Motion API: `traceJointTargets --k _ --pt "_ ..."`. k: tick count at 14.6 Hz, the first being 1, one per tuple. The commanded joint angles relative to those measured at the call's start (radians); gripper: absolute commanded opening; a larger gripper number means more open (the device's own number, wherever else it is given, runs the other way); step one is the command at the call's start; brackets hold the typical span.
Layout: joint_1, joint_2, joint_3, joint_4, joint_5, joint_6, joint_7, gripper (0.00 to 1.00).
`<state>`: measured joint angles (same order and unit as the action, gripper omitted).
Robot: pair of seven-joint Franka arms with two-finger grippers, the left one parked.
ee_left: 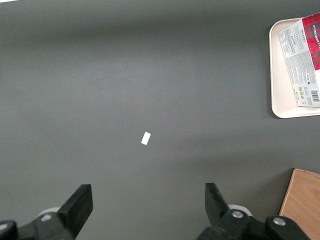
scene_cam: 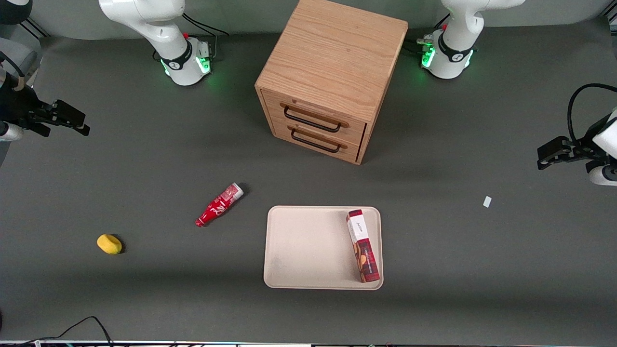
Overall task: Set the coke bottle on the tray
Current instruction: 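Move the right gripper down toward the red Coca-Cola bottle lying on the table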
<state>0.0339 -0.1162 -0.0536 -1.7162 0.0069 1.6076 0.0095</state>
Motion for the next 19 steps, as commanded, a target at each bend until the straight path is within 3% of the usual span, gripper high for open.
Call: traceJointTargets --k 1,6,13,19 --pt "0.006 0.007 0.001 0.017 -0.01 -0.021 0.027 1.0" --pt "0.009 0.03 0.026 0.014 -0.008 -0.015 0.076 1.0" --pt "0.058 0.133 0.096 -0.101 0.005 0.21 0.389 1.0" --pt "0.081 0.297 0.17 -0.187 0.004 0.426 0.791 1.0"
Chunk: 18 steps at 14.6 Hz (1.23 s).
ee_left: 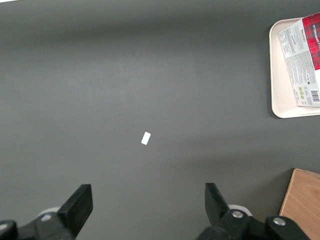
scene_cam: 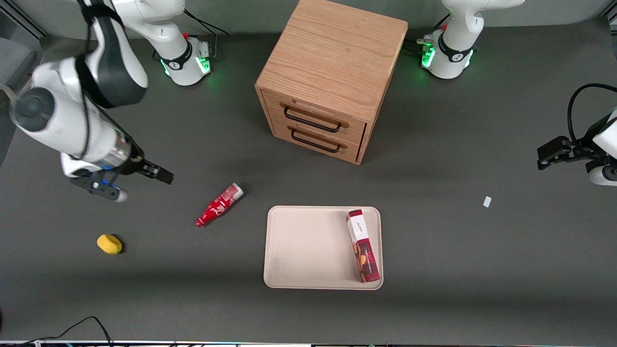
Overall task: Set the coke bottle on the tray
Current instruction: 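Move the right gripper down toward the red Coca-Cola bottle lying on the table, then close the right gripper around the bottle's body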
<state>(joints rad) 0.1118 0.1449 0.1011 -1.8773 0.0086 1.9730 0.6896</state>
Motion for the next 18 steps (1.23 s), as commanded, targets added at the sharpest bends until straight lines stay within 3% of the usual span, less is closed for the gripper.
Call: traceJointTargets --k 1,6,10,16,17,18 --pt "0.003 0.056 0.026 -0.051 0.002 0.101 0.164 1.0" --pt "0.005 0.208 0.063 -0.108 -0.004 0.324 0.402 1.0" --pt "0.012 0.317 0.066 -0.123 -0.013 0.478 0.444 1.0" --pt "0.023 0.406 0.065 -0.128 -0.013 0.593 0.464 1.0" --pt "0.023 0.415 0.065 -0.129 -0.013 0.613 0.464 0.97" --pt "0.023 0.423 0.065 -0.134 -0.015 0.63 0.464 0.85"
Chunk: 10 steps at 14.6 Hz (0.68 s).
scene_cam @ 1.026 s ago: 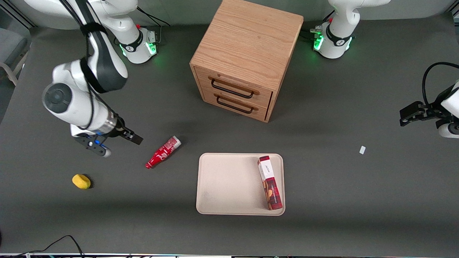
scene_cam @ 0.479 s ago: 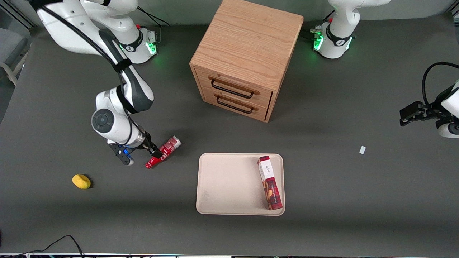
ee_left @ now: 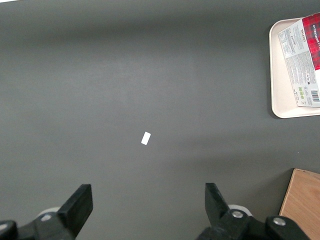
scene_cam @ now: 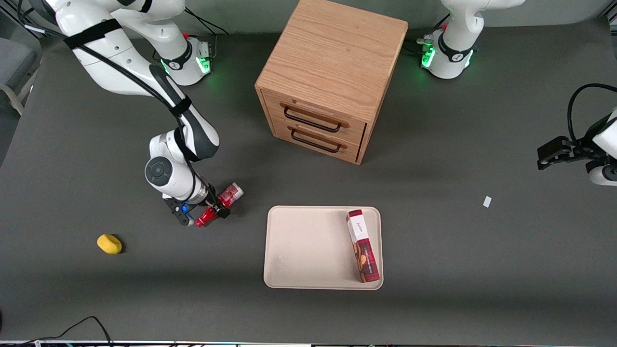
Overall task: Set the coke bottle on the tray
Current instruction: 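Close the right gripper around the bottle's body, then lift the bottle and carry it over the cream tray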
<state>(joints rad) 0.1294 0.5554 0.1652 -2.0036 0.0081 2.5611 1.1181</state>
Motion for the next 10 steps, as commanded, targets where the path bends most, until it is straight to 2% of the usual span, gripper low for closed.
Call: traceJointTargets --k 1,2,4,5,7,10 --pt "0.006 0.015 0.0 -0.01 -0.014 0.05 0.035 0.65" --pt "0.006 0.014 0.0 -0.007 -0.014 0.05 0.035 0.41" --pt "0.006 0.014 0.0 -0.006 -0.014 0.048 0.032 0.05" --pt "0.004 0.014 0.0 -0.003 -0.014 0.047 0.026 0.0" --pt "0.001 -0.002 0.0 0.003 -0.02 0.037 0.016 0.0" --pt "-0.011 -0.061 -0.001 0.043 -0.089 -0.06 -0.036 0.0"
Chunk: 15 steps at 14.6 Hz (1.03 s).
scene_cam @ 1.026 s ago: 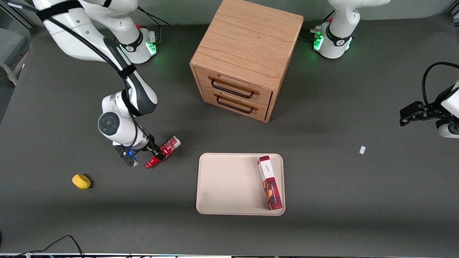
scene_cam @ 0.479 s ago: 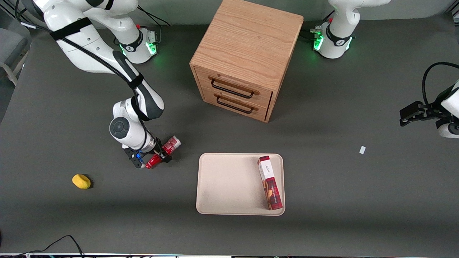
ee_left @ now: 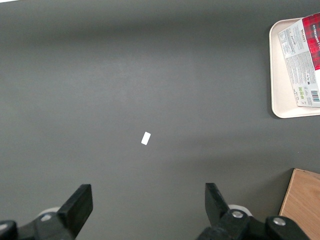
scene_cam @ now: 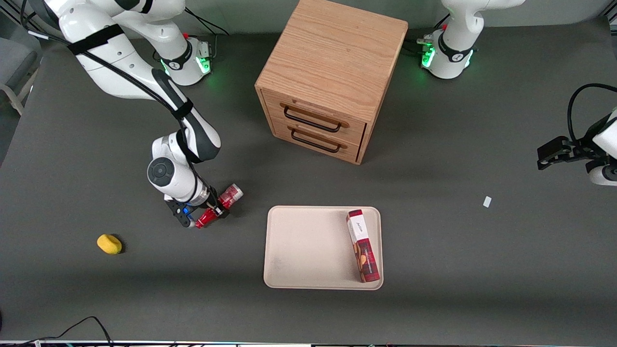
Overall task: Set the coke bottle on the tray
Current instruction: 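Lift the bottle and carry it over the cream tray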
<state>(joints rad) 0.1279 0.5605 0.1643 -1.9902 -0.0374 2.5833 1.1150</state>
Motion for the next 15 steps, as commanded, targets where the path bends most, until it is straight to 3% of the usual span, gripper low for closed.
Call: traceJointTargets --k 1,7,11,15 --pt "-0.011 -0.085 0.0 0.072 -0.044 -0.16 -0.085 0.0" --pt "0.007 -0.076 0.001 0.531 -0.049 -0.581 -0.277 0.0" --pt "0.072 -0.018 0.004 0.726 -0.053 -0.6 -0.507 0.0" --pt "0.163 0.195 0.04 0.989 -0.056 -0.578 -0.696 0.0"
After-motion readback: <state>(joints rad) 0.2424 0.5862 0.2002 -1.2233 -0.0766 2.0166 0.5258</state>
